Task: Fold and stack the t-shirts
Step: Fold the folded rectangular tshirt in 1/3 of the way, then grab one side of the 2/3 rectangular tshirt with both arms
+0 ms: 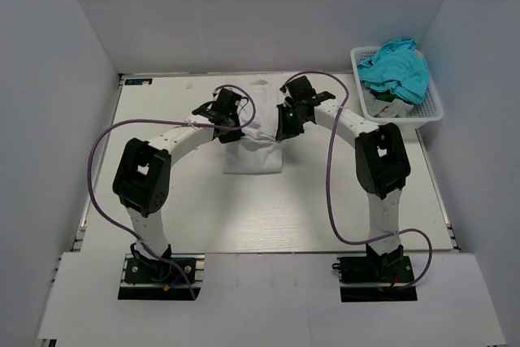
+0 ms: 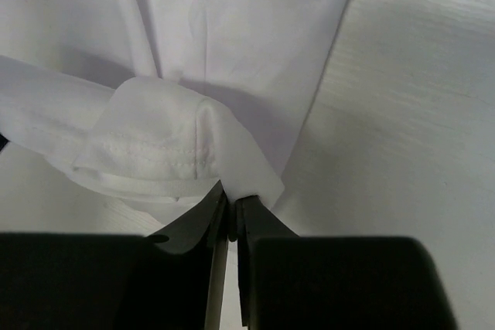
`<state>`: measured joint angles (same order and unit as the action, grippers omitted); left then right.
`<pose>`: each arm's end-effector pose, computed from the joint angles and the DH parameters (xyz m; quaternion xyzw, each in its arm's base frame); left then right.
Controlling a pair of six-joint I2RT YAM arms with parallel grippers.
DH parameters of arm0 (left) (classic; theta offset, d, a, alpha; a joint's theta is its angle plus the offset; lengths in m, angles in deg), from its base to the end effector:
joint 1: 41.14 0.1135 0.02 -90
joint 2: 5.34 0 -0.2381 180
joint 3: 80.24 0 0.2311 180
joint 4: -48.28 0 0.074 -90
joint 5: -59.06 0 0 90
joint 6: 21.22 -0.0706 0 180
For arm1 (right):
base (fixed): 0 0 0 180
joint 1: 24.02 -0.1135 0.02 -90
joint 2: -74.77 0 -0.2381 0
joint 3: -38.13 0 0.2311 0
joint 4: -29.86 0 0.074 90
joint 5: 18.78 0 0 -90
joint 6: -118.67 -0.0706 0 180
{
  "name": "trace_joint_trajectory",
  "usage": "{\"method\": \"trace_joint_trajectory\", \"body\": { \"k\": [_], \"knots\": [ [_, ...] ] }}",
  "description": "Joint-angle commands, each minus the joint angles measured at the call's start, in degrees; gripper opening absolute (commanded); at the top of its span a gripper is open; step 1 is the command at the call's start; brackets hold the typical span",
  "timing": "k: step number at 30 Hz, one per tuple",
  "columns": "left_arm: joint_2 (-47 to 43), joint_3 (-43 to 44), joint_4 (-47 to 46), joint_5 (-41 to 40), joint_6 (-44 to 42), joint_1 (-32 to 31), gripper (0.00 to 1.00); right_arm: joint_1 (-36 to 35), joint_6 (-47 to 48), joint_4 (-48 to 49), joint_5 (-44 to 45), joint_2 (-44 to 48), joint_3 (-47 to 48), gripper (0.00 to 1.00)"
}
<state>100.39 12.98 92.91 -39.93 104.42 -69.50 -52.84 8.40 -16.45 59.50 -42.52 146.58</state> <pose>0.3468 -0.1747 0.1719 -0.0828 0.9529 -0.0857 0.2790 0.3780 0.2243 0.1721 -0.1012 0.9442 0.2124 0.2305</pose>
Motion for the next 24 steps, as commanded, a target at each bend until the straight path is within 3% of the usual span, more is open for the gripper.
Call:
{"method": "trace_joint_trajectory", "body": {
  "k": [1,6,7,9,10,12,13,14,16,19,22,24],
  "knots": [
    [2.2,3.0,-2.5,3.7,-1.5,0.7,0.0,0.8,2.1,4.2,-5.7,-1.4,3.5,0.14],
    [7.5,9.4,-0.4,4.0,-1.0,1.9,0.03,2.1,2.1,6.0,-11.5,-7.3,10.4,0.21],
    [8.3,11.0,1.0,2.8,-0.3,3.1,0.17,2.4,2.1,6.0,-12.3,-8.0,11.6,0.27],
    [10.4,16.1,3.8,-0.4,0.8,4.8,0.53,3.2,1.4,6.7,-14.3,-11.2,16.7,0.49],
    [11.0,18.2,4.7,-0.4,0.8,6.8,0.99,3.5,1.4,6.9,-14.8,-12.1,20.6,0.53],
    [13.3,25.9,9.2,-0.4,2.8,9.1,1.0,4.6,-0.1,6.4,-17.5,-15.5,27.1,0.62],
    [14.1,28.9,11.8,-0.4,4.3,10.9,1.0,4.9,-0.5,7.3,-18.4,-16.0,30.1,0.88],
    [15.0,35.7,14.5,-0.4,5.4,11.7,1.0,6.0,-2.1,7.7,-20.3,-15.9,31.0,0.9],
    [15.0,39.2,17.5,-0.4,5.4,11.7,1.0,6.1,-2.5,9.9,-22.7,-12.9,27.1,0.9],
    [10.9,33.0,11.5,3.5,4.4,11.7,1.0,6.0,-0.7,13.2,-23.5,-6.4,21.2,0.9],
    [3.8,17.4,7.0,5.0,4.4,11.7,1.0,5.7,2.2,13.5,-21.3,0.5,7.9,0.9],
    [-1.5,11.5,5.2,6.1,3.0,10.7,1.0,5.8,3.2,14.0,-18.1,4.9,-1.9,0.9]
  ]
}}
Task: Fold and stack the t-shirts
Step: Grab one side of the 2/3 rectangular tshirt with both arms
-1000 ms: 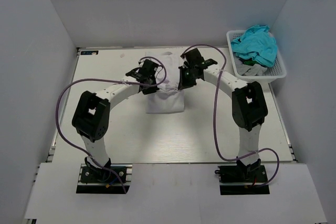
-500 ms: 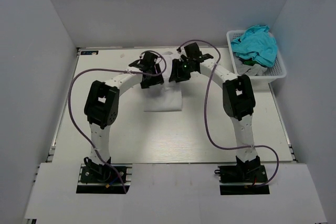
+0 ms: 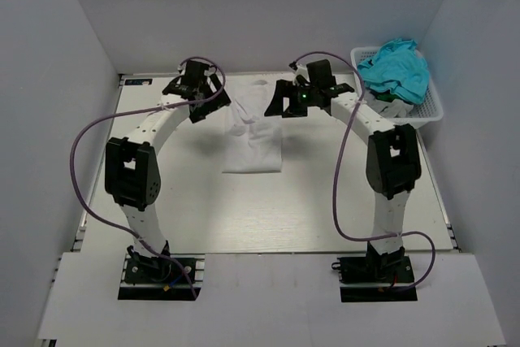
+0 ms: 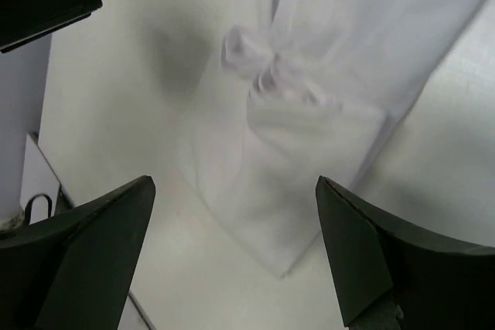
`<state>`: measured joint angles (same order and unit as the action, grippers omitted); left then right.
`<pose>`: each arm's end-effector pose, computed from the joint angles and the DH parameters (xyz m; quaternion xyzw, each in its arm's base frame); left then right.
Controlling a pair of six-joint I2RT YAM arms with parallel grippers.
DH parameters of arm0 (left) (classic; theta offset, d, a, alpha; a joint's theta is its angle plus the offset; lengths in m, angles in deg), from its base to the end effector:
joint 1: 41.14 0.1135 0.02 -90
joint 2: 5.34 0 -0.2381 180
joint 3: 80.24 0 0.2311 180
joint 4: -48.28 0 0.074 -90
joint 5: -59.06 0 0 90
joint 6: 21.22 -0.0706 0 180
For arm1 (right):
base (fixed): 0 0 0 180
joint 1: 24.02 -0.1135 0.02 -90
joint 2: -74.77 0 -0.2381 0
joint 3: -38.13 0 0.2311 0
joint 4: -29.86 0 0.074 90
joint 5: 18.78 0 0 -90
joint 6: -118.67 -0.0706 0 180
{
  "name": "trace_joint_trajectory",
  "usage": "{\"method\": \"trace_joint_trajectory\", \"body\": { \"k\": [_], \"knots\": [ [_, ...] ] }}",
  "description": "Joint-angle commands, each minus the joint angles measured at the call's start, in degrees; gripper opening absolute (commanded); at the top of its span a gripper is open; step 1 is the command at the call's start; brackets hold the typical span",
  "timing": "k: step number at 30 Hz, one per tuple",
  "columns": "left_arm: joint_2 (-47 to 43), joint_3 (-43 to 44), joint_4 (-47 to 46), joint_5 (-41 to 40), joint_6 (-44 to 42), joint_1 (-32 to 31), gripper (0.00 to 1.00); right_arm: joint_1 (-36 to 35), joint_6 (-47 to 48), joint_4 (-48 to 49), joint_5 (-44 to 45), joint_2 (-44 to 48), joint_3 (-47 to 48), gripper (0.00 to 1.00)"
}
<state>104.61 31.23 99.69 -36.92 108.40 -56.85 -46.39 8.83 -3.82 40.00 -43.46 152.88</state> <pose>0.4113 -0.1080 0.2331 -0.2118 0.9140 -0.1156 0.3261 0.4211 0.2129 0.2281 -0.1387 0.8597 0.3791 0.3130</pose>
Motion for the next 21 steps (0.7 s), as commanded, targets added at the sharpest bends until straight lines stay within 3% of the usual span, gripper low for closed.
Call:
{"method": "trace_joint_trajectory", "body": {
  "k": [1,3,4,10,18,21],
  "knots": [
    [-7.3,-11.6,-2.1,3.1,-1.8,-2.0,1.0,-0.7,2.8,1.3,2.0,8.4,-10.4,0.9],
    [-11.5,-16.3,-2.1,6.1,-3.3,-3.1,1.0,-0.7,2.4,1.9,4.0,12.2,-19.3,0.9],
    [-14.2,-26.2,-3.2,7.7,-3.3,-3.1,1.0,-0.7,0.3,2.9,4.2,16.6,-27.1,0.9],
    [-21.3,-40.6,-11.2,13.2,-2.1,-3.7,1.0,-0.9,-1.0,6.0,1.2,19.2,-37.2,0.9],
    [-16.7,-43.7,-16.0,16.2,-1.6,-4.2,1.0,-1.9,-1.6,8.1,-0.9,13.3,-37.6,0.9],
    [-15.5,-43.7,-17.4,16.2,-1.6,-4.2,0.91,-2.5,-2.3,9.2,-1.8,11.4,-37.2,0.87]
  ]
}}
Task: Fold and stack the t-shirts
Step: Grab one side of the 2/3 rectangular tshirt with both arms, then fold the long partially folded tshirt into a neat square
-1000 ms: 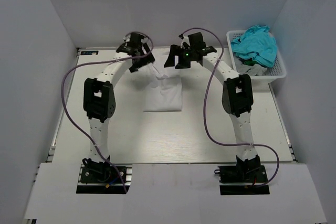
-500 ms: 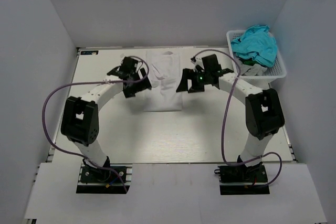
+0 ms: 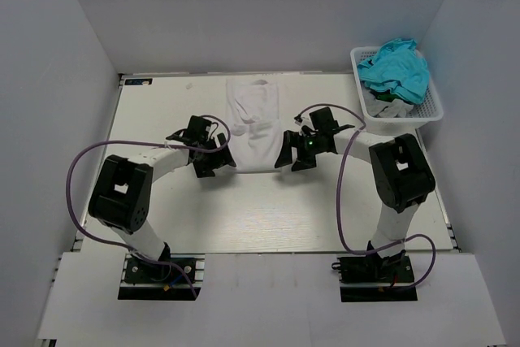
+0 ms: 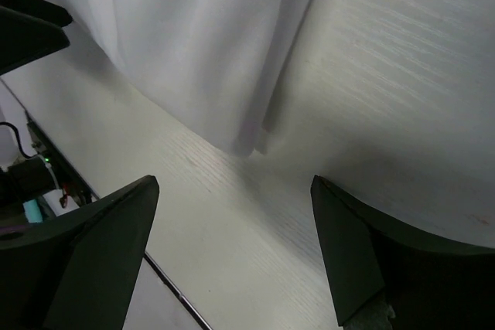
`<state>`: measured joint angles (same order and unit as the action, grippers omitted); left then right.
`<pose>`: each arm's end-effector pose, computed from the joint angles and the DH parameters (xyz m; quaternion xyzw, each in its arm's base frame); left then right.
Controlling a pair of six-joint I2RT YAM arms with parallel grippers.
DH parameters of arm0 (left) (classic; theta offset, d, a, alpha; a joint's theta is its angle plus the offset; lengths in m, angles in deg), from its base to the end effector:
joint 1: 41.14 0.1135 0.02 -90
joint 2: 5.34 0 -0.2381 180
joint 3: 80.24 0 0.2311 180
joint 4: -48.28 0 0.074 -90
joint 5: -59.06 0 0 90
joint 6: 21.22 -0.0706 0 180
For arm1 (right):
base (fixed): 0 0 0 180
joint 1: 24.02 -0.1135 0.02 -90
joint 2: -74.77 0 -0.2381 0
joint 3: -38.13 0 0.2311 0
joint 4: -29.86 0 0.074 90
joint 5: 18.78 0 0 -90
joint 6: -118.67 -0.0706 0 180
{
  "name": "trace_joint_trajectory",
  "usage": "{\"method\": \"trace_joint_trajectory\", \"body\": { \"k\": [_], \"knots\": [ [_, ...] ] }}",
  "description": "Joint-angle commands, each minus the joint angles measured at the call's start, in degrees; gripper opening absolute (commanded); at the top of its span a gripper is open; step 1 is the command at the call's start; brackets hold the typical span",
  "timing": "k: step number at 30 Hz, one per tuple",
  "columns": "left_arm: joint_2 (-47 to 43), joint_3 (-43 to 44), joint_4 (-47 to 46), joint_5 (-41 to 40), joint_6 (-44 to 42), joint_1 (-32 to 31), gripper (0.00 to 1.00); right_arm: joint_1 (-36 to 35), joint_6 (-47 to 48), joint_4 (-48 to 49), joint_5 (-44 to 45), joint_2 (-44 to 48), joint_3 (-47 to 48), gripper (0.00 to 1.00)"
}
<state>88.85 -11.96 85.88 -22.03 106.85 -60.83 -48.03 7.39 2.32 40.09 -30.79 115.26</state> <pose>0.2876 -0.1145 0.1213 -0.1374 0.9608 -0.1765 0.1635 0.3161 0.1808 0.1214 -0.1004 0.9190 0.3453 0.1614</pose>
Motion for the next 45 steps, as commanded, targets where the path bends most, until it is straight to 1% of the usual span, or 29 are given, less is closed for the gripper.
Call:
{"method": "trace_joint_trajectory", "body": {
  "k": [1,2,4,5,7,8,9,11,12,13,15,18,21,23,24,25,26,27,29,30,31,32,34,36,37,39,42,44,45],
  "knots": [
    [1.3,-0.5,-4.1,1.3,-0.5,-0.3,0.89,-1.0,-0.9,3.1,-3.0,-3.5,1.4,0.85],
    [2.0,-0.5,-3.6,1.8,-0.5,-0.3,0.87,-1.2,-1.0,3.5,-3.7,-4.2,1.6,0.8],
    [3.2,-0.5,-4.5,2.4,-0.5,-0.3,0.77,-1.8,-1.1,3.6,-4.5,-6.5,2.2,0.75],
    [4.0,-0.5,-4.5,3.6,-0.5,-0.3,0.67,-2.1,-1.3,3.4,-4.3,-6.8,2.5,0.71],
    [4.8,-0.5,-4.5,3.6,-0.5,-0.3,0.56,-2.2,-1.3,3.3,-3.8,-7.8,2.7,0.63],
    [4.8,-0.5,-4.0,3.6,-0.5,-0.8,0.48,-2.4,-1.5,3.4,-3.6,-7.8,2.5,0.52],
    [4.8,-0.5,-4.0,3.1,-0.5,-0.8,0.42,-2.4,-1.6,3.7,-3.1,-7.7,2.2,0.47],
    [4.2,-1.1,-4.0,2.5,-0.5,-0.8,0.25,-2.8,-2.9,4.5,-2.4,-7.2,1.4,0.37],
    [4.2,-2.0,-4.0,2.5,-0.5,-0.8,0.09,-2.9,-3.4,4.9,-2.4,-7.2,0.6,0.27],
    [3.5,-2.5,-4.0,2.5,-0.5,-0.8,0.01,-2.7,-3.8,5.4,-2.6,-6.8,0.3,0.21],
    [2.7,-3.3,-4.7,1.7,0.0,-0.8,0.0,-3.0,-3.9,5.8,-2.2,-6.0,-0.9,0.07],
    [0.5,-5.0,-6.3,1.2,0.0,-0.8,0.0,-2.9,-3.4,7.1,-0.2,-3.7,-3.0,0.0],
    [-2.3,-5.0,-3.6,2.7,0.0,-0.8,0.0,-3.0,-1.9,5.9,-0.1,-1.3,-3.4,0.0],
    [-7.1,-5.6,-1.6,4.3,0.0,-1.4,0.0,-3.4,0.3,1.3,-0.5,1.4,-3.5,0.0],
    [-9.0,-6.1,0.9,5.1,0.9,-1.4,0.0,-3.8,1.3,-0.1,-0.9,5.8,-4.1,0.0],
    [-11.1,-6.1,2.7,5.1,1.6,-1.4,0.0,-3.9,1.7,-4.3,-0.8,7.4,-4.9,0.0],
    [-13.3,-6.1,4.6,5.1,1.6,-2.1,0.0,-4.0,1.8,-5.9,-0.8,9.2,-5.2,0.0],
    [-17.9,-6.1,8.1,4.5,2.4,-2.1,0.0,-4.1,2.0,-8.7,-1.6,14.4,-5.7,0.0],
    [-22.1,-5.5,11.5,4.5,2.4,-2.6,0.0,-4.3,1.9,-14.1,-1.5,17.6,-6.2,0.0],
    [-24.1,-5.5,12.9,3.9,2.4,-2.6,0.0,-4.4,1.5,-15.5,-1.6,21.1,-5.6,0.0],
    [-27.6,-4.1,15.3,3.9,2.9,-2.6,0.0,-3.9,1.4,-17.3,-1.8,21.6,-4.4,0.0],
    [-28.9,-3.6,16.1,3.9,2.9,-2.6,0.0,-3.9,1.6,-21.5,-2.0,22.5,-3.5,0.0],
    [-31.5,-2.5,17.6,3.9,3.5,-2.6,0.0,-3.9,1.9,-24.4,-3.9,23.2,-0.7,0.0],
    [-32.0,-1.8,18.3,4.7,3.5,-2.6,0.0,-3.8,2.3,-24.5,-7.9,23.4,0.8,0.0],
    [-32.1,-1.2,18.8,4.7,3.5,-2.6,0.0,-3.7,2.2,-24.3,-12.0,22.9,1.3,0.0],
    [-31.4,0.4,19.4,5.2,3.5,-2.6,0.0,-3.3,1.8,-24.3,-15.0,22.1,3.4,0.0],
    [-30.6,2.8,20.3,3.5,4.0,-2.0,0.0,-2.7,2.3,-24.0,-16.8,19.7,6.2,0.0],
    [-30.1,4.6,19.7,0.5,4.0,-1.4,0.0,-1.7,2.0,-24.2,-17.8,18.6,8.3,0.0],
    [-30.1,5.7,19.7,-0.4,4.0,-1.4,0.0,-1.6,1.9,-22.4,-18.6,18.0,8.5,0.0]
  ]
}}
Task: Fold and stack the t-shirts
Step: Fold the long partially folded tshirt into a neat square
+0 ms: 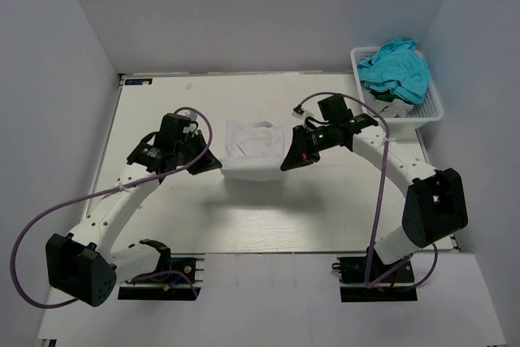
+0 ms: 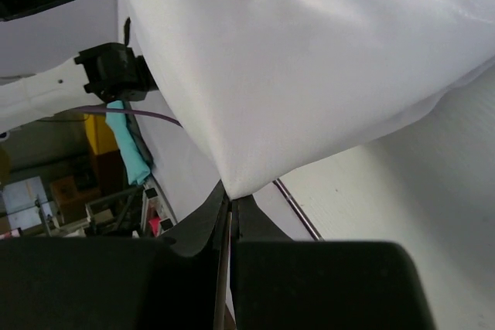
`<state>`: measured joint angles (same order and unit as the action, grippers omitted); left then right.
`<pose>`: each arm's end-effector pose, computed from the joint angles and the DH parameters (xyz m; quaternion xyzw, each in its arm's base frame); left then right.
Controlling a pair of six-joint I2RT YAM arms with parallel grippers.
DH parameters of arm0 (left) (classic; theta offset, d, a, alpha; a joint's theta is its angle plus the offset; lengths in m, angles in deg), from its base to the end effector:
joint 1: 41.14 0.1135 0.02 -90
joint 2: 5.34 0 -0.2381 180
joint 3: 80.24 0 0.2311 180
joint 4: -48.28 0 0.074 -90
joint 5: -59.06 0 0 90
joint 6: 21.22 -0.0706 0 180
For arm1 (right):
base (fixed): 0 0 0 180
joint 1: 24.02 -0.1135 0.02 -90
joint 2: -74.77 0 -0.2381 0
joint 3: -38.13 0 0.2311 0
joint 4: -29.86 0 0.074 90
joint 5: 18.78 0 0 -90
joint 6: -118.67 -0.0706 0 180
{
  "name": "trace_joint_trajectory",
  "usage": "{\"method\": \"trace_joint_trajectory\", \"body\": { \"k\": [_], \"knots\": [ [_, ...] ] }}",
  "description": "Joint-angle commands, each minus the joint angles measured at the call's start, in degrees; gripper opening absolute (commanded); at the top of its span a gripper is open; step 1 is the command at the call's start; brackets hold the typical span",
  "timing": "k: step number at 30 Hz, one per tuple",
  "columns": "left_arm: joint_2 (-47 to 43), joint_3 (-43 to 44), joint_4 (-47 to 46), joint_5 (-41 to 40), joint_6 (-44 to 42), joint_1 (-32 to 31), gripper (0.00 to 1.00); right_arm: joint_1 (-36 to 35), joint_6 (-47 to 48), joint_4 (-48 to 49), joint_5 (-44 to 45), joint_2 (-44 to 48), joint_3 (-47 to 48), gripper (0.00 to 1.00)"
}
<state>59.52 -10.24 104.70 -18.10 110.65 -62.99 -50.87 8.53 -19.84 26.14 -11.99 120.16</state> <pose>0.2154 -0.1033 0.2383 -0.1265 0.9297 -0.2635 0.2241 0.2530 0.1841 0.2314 -0.1684 0.8711 0.4472 0.1132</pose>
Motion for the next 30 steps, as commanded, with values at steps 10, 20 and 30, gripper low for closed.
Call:
{"method": "trace_joint_trajectory", "body": {
  "k": [10,20,30],
  "knots": [
    [6.8,12.6,-2.2,-9.8,0.3,0.8,0.0,4.5,-1.6,3.7,-10.0,-5.0,8.8,0.0],
    [20.0,21.9,0.4,-16.3,-0.2,1.8,0.0,8.1,-4.3,8.5,-13.0,-13.2,13.1,0.0],
    [35.7,33.4,-2.8,-15.7,-1.7,4.4,0.0,10.7,-3.9,7.7,-9.5,-27.2,24.5,0.0]
  ]
}}
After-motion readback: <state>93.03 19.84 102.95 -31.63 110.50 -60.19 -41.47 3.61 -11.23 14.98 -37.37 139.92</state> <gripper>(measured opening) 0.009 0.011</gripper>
